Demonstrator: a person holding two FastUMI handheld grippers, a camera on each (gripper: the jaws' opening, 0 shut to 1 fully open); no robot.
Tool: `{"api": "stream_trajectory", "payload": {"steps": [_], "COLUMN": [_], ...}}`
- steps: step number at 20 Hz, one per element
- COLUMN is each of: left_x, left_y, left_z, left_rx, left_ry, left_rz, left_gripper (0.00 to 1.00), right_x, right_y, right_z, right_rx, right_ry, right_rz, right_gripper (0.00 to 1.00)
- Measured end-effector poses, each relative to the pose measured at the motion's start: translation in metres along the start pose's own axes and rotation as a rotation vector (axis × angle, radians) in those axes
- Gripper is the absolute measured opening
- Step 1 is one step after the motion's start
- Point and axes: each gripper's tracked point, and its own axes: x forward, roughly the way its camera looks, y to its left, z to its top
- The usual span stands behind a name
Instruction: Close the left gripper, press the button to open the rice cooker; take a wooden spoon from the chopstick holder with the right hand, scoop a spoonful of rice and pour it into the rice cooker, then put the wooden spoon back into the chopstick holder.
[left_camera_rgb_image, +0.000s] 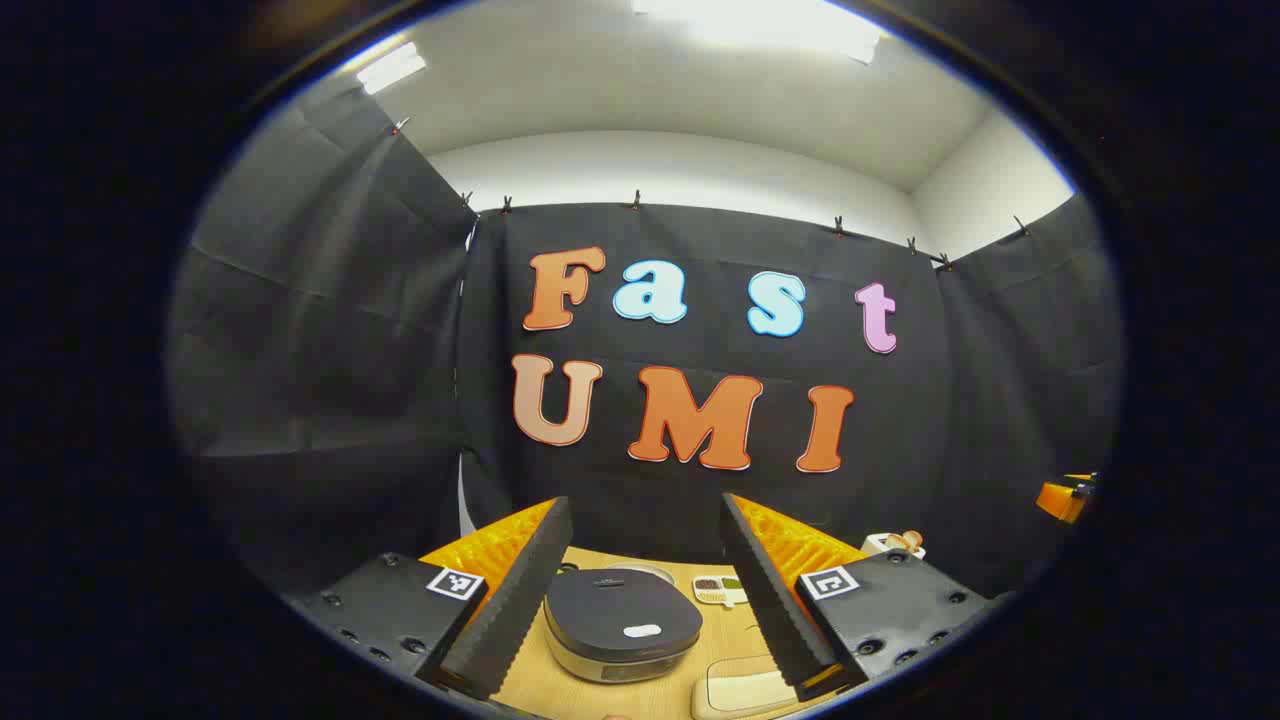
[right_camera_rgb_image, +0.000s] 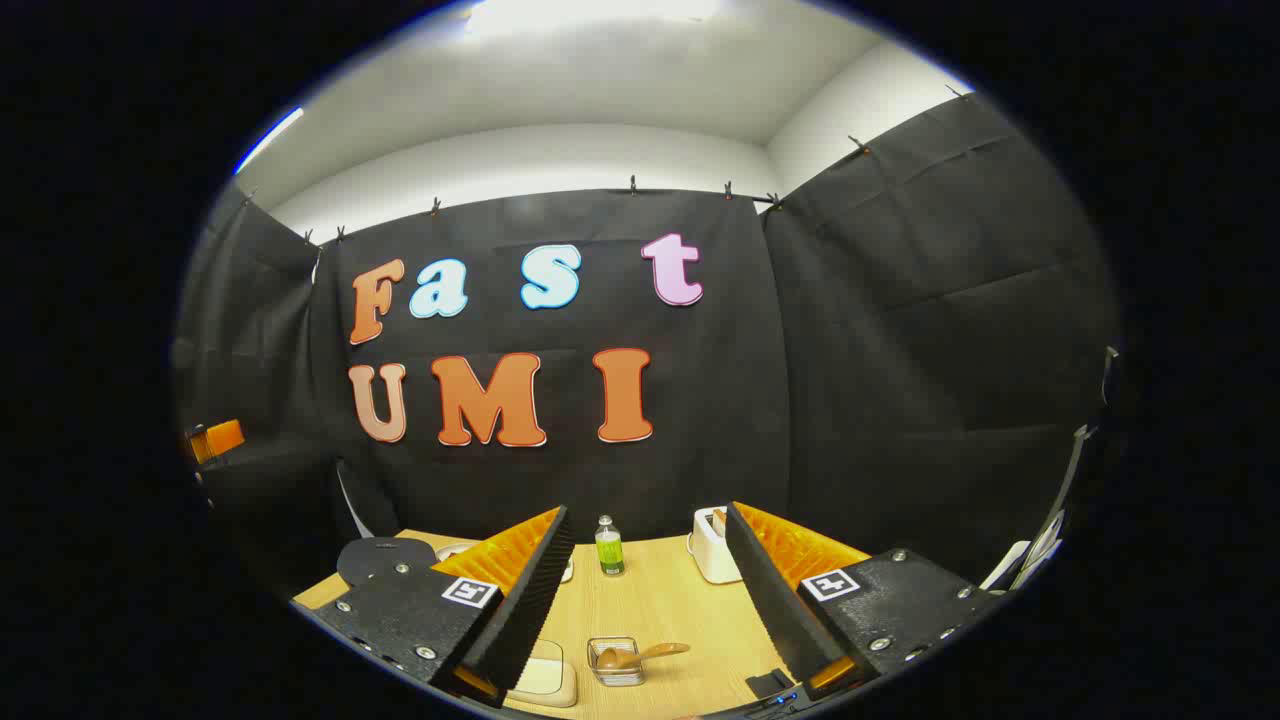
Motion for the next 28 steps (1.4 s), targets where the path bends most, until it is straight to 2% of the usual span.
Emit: {"api": "stream_trajectory", "payload": {"steps": [6, 9, 13, 28], "left_x": [0.003, 0.005, 0.01, 0.02], "left_y": [-0.021, -0.033, -0.034, -0.043], "left_z": [-0.01, -0.013, -0.009, -0.02], "left_rx": [0.008, -0.003, 0.044, 0.058], "left_ry": [0.012, 0.02, 0.009, 0.045], "left_rz": [0.001, -0.004, 0.016, -0.009], "left_gripper": [1.0, 0.98, 0.98, 0.99], "right_x": [0.008, 0.01, 0.018, 0.029], "right_y": [0.002, 0.002, -0.004, -0.01], "right_z": [-0.018, -0.017, -0.015, -0.025], "right_rx": [-0.044, -0.05, -0.047, -0.067], "right_ry": [0.041, 0.033, 0.028, 0.05], "right_rz": [0.05, 0.048, 0.042, 0.027], "right_gripper": [0.95, 0.95, 0.95, 0.95]}}
